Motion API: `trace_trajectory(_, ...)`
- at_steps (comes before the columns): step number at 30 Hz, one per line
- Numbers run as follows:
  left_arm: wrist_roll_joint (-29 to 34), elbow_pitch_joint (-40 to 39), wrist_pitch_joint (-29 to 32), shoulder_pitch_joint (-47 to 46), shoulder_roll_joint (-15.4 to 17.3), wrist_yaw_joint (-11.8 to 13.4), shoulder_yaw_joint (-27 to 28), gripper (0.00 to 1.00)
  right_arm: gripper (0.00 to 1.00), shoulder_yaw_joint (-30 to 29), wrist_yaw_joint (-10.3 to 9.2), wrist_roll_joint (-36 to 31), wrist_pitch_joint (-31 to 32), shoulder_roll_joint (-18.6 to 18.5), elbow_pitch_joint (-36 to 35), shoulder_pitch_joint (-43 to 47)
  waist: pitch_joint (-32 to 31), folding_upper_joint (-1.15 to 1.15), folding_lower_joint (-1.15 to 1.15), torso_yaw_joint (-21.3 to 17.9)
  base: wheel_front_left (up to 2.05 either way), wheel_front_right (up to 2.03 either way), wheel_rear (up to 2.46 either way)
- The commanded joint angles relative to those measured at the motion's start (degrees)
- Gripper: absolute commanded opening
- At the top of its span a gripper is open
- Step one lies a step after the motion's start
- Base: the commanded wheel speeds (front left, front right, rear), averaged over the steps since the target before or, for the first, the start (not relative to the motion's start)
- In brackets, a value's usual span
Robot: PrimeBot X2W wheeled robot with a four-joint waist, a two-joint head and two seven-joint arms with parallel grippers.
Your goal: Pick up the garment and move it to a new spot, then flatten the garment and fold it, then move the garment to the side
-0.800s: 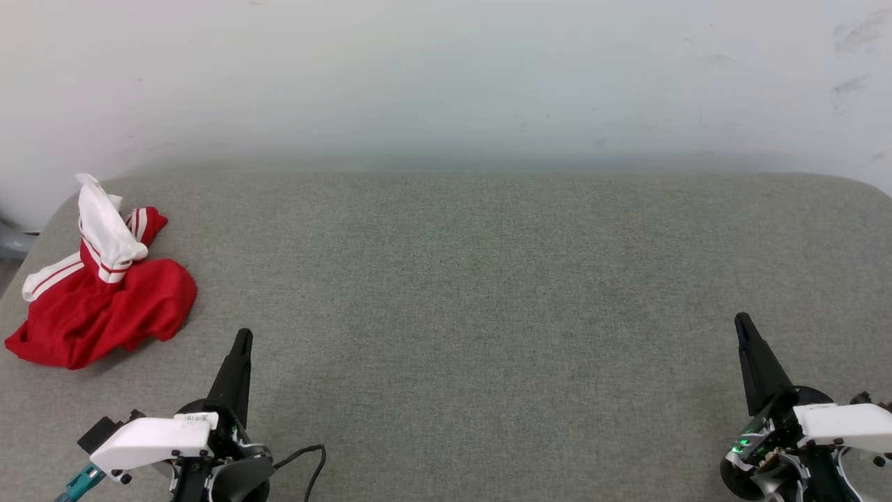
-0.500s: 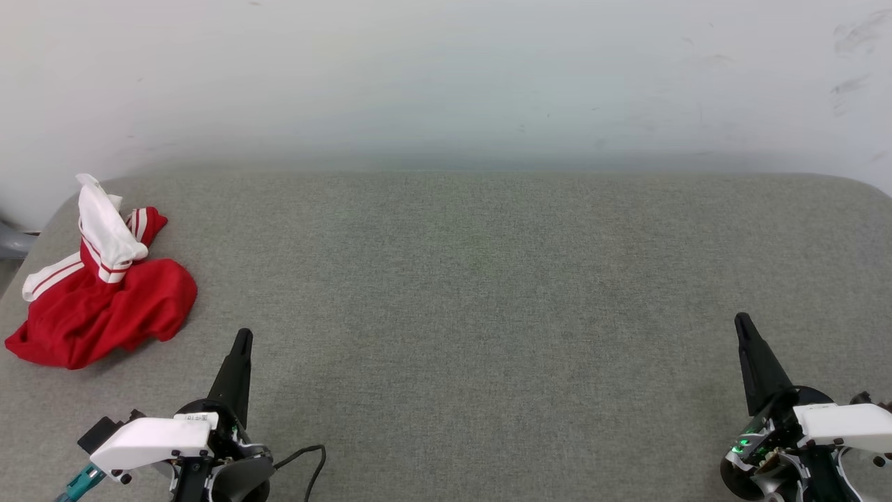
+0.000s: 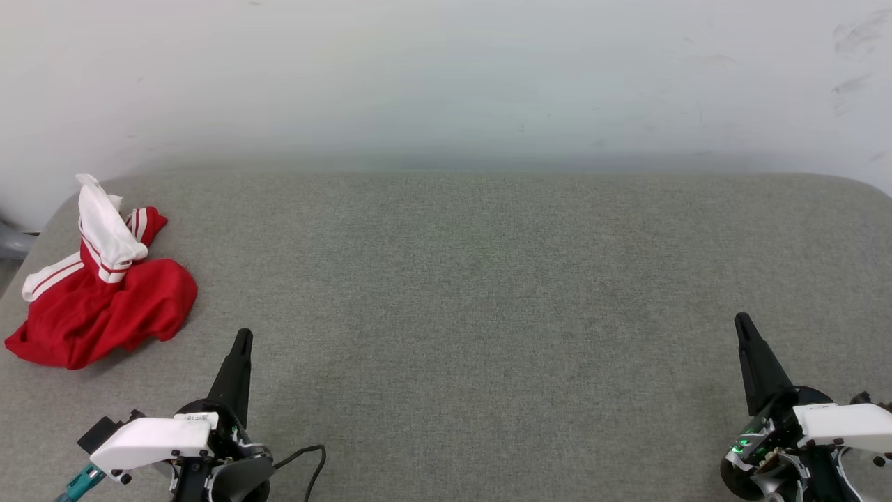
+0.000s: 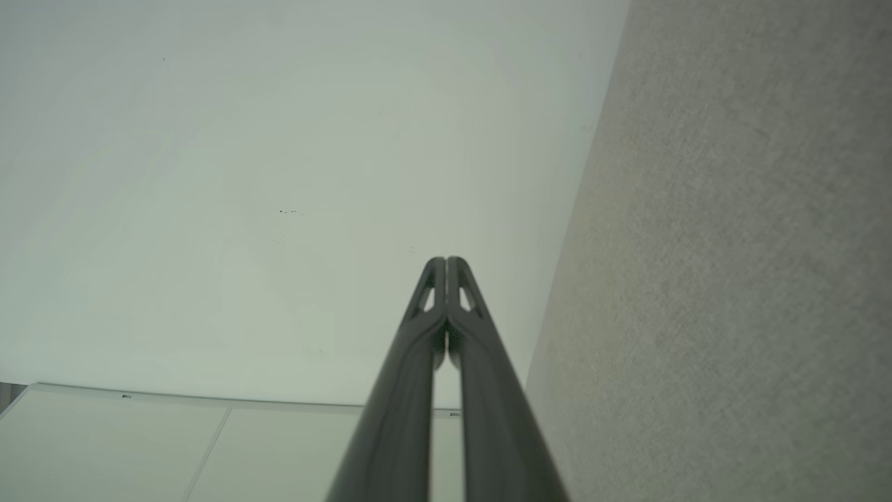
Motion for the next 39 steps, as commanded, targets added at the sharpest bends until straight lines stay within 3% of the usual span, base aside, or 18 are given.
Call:
trace_trajectory(1,0.0,0.0,0.1,-0.4,-0.1,-0.1,0.1,0.0,0.0,0.0,-0.02,-0.3,0.0,0.3,0.0,-0.7,0.0,0.0,0.0,0.0,0.0,0.0,0.0)
trace_trajectory(4,0.0,0.0,0.1,-0.4,-0.1,-0.1,0.1,0.0,0.0,0.0,-0.02,-0.3,0.0,0.3,0.0,-0.7,0.0,0.0,0.0,0.0,0.0,0.0,0.0)
trace_trajectory(5,0.0,0.0,0.0,0.0,0.0,0.0,0.0,1.0,1.0,0.0,0.0,0.0,0.0,0.0,0.0,0.0,0.0,0.0,0.0,0.0,0.0,0.0,0.0)
trace_trajectory(14,1.0,0.2,-1.9,1.7,-0.2,0.0,-0.8,1.0,1.0,0.4,-0.01,-1.4,-1.8,0.0,0.9,1.9,0.1,0.0,0.0,0.0,0.0,0.0,0.0)
trace_trajectory(23,7.4,-1.1,-4.1,1.7,-0.1,0.0,0.2,1.0,1.0,-0.1,-0.01,-8.1,-4.0,0.0,-1.1,2.3,0.1,0.0,0.0,0.0,0.0,0.0,0.0)
trace_trajectory(39,28.3,-7.4,-7.9,2.3,-0.1,5.7,-2.4,1.0,1.0,1.4,-0.01,-29.8,-7.9,0.1,-8.1,3.4,0.2,0.0,0.0,0.2,0.0,0.0,0.0)
